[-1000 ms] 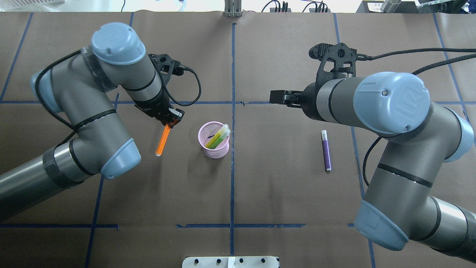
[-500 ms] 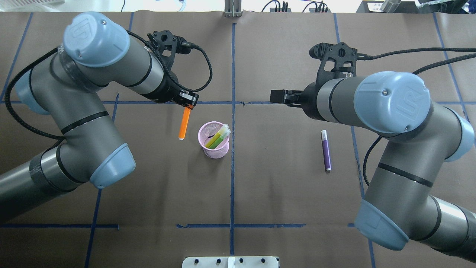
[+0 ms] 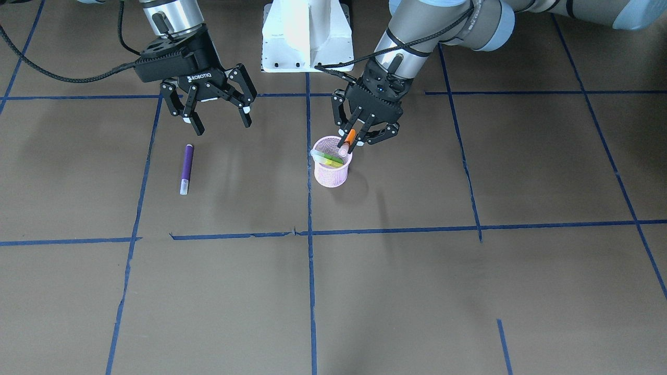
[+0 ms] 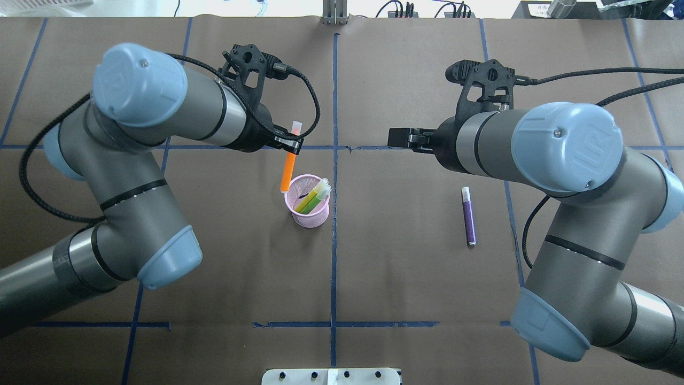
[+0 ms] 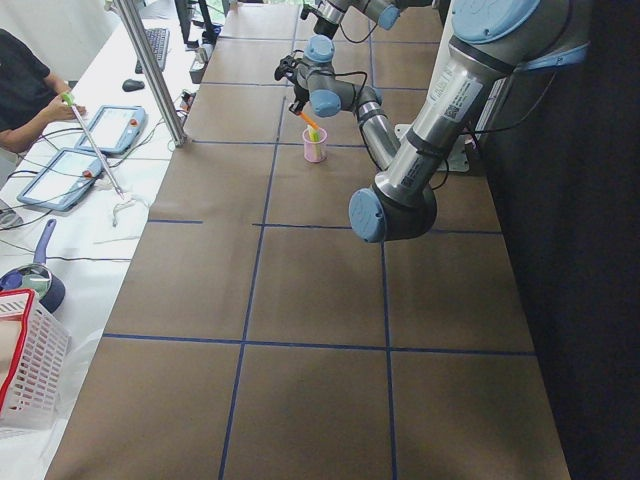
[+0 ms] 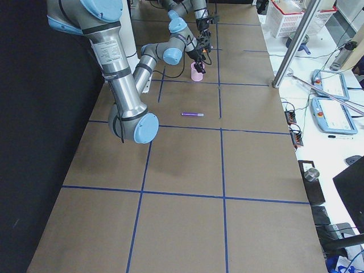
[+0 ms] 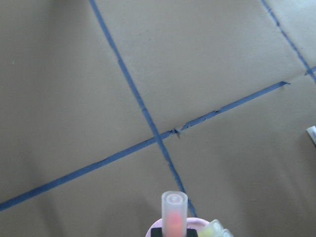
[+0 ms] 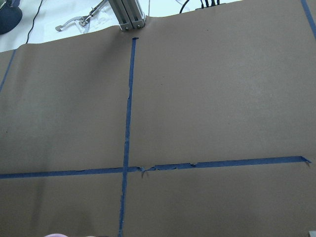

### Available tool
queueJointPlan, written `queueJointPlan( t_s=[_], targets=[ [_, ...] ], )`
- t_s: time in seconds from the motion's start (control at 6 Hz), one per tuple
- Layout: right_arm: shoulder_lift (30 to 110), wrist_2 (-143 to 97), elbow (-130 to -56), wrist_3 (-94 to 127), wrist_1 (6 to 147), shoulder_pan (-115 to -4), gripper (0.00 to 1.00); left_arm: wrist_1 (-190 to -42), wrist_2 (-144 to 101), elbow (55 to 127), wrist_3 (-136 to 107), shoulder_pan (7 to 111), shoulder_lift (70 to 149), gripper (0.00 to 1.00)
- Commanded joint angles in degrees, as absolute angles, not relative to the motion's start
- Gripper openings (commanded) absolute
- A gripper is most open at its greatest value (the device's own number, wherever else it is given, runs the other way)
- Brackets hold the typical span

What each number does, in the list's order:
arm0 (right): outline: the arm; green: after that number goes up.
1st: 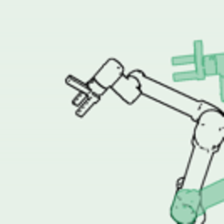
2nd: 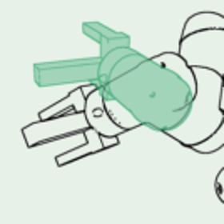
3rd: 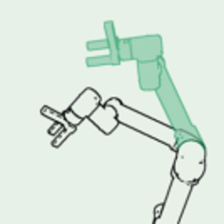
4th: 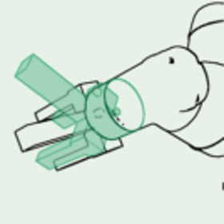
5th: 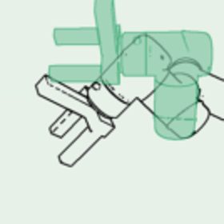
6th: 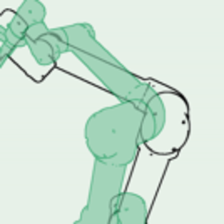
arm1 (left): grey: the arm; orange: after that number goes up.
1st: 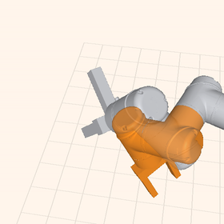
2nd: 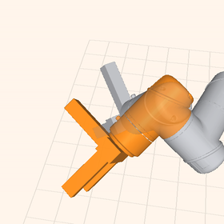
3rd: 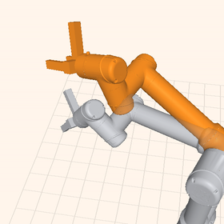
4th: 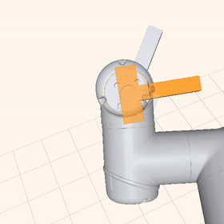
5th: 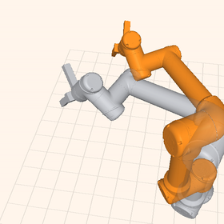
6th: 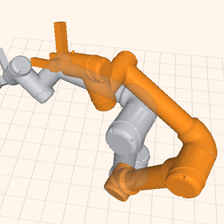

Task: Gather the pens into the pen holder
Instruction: 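Lift the orange marker with the left gripper and carry it over the cup, then lower the orange marker into the pink cup and open the left gripper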

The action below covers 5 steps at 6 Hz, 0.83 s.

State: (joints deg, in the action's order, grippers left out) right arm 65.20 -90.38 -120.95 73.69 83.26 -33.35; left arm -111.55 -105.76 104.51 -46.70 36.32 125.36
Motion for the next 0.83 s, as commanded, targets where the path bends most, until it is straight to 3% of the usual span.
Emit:
queueJointPlan(
  t_s=[0.0,0.67],
  targets=[
    [65.3,-90.4,-121.2,73.7,83.2,-33.4,1.0,-117.8,-93.2,104.1,-46.6,29.9,124.8,0.09],
    [65.5,-90.4,-121.4,73.7,83.2,-33.5,1.0,-122.7,-92.1,101.8,-46.7,29.4,123.1,0.13]
  ],
)
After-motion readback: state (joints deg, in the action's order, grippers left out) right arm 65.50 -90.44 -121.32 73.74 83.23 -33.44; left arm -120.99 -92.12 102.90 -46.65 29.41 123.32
